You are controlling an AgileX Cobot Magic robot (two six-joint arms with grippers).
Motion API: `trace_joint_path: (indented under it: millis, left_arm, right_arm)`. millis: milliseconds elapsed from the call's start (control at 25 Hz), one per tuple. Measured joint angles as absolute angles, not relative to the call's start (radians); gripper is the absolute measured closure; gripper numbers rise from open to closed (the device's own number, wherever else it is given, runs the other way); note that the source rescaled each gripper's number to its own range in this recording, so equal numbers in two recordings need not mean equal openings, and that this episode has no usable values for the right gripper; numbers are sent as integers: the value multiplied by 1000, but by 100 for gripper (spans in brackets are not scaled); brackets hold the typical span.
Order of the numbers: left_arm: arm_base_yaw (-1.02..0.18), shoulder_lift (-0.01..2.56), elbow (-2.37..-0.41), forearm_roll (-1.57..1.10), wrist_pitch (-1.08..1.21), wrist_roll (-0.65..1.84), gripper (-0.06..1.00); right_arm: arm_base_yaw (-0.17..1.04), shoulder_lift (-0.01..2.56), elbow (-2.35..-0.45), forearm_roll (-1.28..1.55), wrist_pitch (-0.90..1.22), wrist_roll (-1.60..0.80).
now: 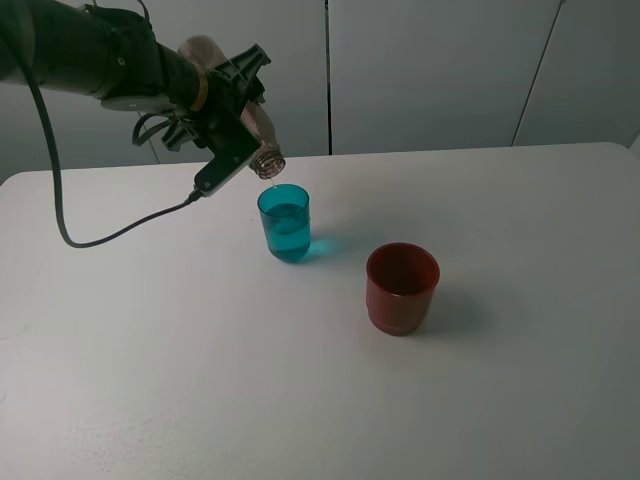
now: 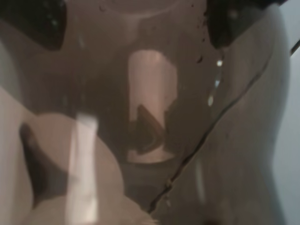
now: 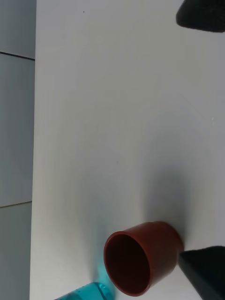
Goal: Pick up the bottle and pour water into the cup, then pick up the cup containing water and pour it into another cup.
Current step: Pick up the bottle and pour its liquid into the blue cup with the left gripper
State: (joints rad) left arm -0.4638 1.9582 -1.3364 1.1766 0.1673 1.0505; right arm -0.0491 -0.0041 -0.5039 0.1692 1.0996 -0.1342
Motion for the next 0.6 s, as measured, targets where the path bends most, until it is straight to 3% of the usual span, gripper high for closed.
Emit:
trace_joint_path:
  millis: [600]
  left_arm:
    - [-467, 1958, -1337, 1176, 157, 1032, 94]
  right_arm:
    - [-49, -4, -504, 169, 1100, -134]
